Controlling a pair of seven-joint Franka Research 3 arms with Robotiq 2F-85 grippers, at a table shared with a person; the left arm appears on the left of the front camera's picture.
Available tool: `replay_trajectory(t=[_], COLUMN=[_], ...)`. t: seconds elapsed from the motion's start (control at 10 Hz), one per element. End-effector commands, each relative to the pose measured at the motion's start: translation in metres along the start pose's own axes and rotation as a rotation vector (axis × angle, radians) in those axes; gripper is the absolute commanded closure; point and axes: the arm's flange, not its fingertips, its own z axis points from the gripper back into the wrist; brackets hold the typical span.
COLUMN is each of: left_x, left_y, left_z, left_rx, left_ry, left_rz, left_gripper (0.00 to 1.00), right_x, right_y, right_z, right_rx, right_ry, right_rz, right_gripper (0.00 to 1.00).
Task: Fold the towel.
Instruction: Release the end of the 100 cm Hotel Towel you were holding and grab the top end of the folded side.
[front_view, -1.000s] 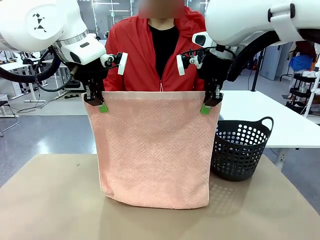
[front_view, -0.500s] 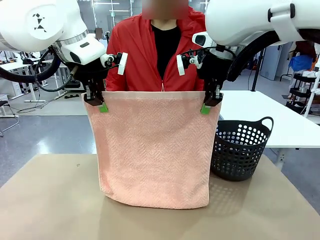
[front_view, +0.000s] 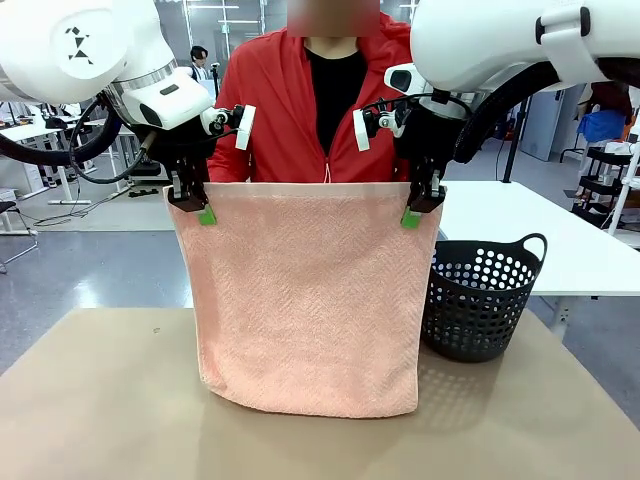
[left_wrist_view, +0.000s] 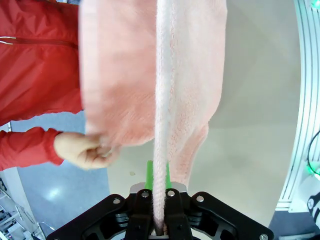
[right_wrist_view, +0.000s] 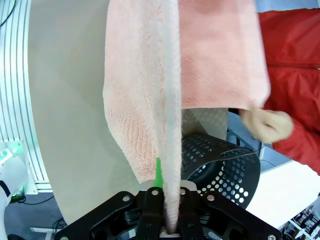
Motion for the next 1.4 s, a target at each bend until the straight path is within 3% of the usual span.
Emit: replay_trajectory(t=[0.0, 1.3], left_x=[-0.0004, -0.0004], left_y=[0.0000, 0.0000], left_z=[0.0019, 0.0019], left_rx=[0.004, 0.004], left_ry=[-0.001, -0.001], left_rz=[-0.004, -0.004], left_gripper=[1.00, 1.00], right_x=[-0.0003, -0.0003], right_y=[0.0006, 0.0006], right_z=[0.0002, 0.0002], right_rx=[0.001, 0.001], right_ry=[0.003, 0.003], right_rz=[0.004, 0.004], right_gripper=[1.00, 1.00])
